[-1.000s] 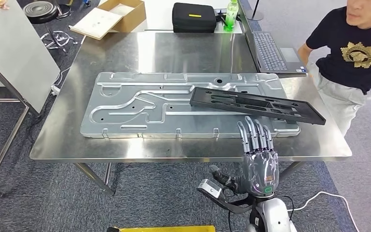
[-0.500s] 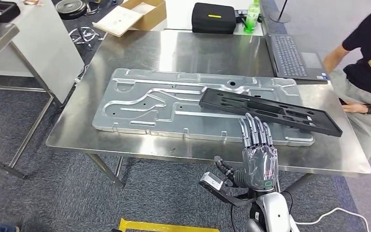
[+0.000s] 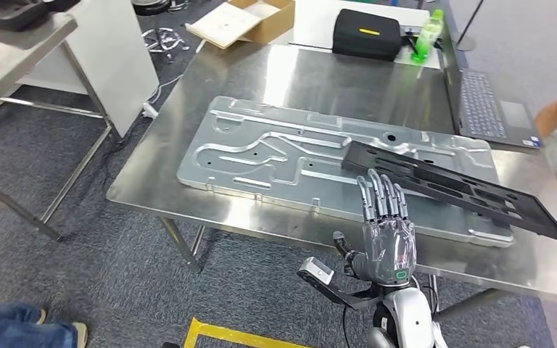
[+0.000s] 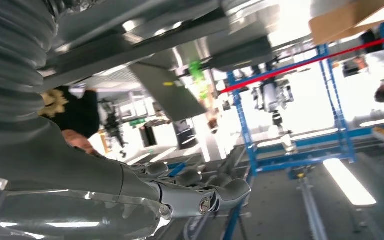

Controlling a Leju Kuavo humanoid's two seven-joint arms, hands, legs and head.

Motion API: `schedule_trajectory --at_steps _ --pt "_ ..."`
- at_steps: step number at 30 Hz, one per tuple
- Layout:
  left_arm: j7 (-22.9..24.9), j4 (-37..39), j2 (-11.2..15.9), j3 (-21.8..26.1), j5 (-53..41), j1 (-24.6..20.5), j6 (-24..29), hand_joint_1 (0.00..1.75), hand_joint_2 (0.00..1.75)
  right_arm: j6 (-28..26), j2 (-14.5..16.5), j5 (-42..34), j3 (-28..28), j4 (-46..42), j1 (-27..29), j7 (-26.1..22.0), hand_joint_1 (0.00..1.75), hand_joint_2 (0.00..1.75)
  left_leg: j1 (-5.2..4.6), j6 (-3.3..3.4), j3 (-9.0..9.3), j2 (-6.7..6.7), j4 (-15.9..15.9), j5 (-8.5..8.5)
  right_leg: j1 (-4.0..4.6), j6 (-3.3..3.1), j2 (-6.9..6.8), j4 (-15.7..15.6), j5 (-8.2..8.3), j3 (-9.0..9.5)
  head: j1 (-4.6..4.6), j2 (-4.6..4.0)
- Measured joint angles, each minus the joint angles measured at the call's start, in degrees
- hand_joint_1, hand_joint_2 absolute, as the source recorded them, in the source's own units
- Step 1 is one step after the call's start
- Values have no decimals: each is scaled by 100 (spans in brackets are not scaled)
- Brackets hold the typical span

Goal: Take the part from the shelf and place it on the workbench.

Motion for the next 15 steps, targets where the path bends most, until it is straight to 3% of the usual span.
schedule_trajectory --at_steps 4,6,8,9,11,13,15 --pt "3 0 0 0 -3 2 0 0 175 0 -4 -6 0 16 11 0 0 175 -4 3 -1 -79 4 1 -3 1 6 229 -11 -131 0 0" --pt "10 0 -1 -1 -28 -3 1 0 175 -4 -9 -36 0 32 22 -1 0 175 -7 -52 -29 -350 55 -1 -39 -23 270 -493 431 150 0 0" --pt "17 0 -2 -1 -54 -2 4 0 175 -11 -14 -63 0 36 26 -1 0 175 11 -153 -76 -646 78 18 -54 -74 462 -1297 849 487 -1 0" --pt "19 0 -2 -1 -55 6 7 0 175 -15 -14 -64 0 34 24 -1 0 175 31 -190 -95 -673 82 22 -53 -108 386 -1311 865 494 -1 0" --pt "21 0 -3 0 -57 21 8 0 175 -24 -14 -63 0 30 15 -2 0 175 23 -231 -200 -481 290 -115 -59 -195 241 -1360 892 522 -7 0" --pt "22 0 -4 0 -59 10 9 0 175 -35 -13 -61 -1 28 26 -4 0 175 17 -253 -497 -173 927 -470 -38 -260 71 -1380 893 534 -15 0" --pt "22 0 -4 -1 -59 1 9 0 175 -40 -13 -61 -1 28 41 -3 0 175 30 -275 -806 -57 1597 -742 -5 -285 -115 -1374 882 530 -19 0"
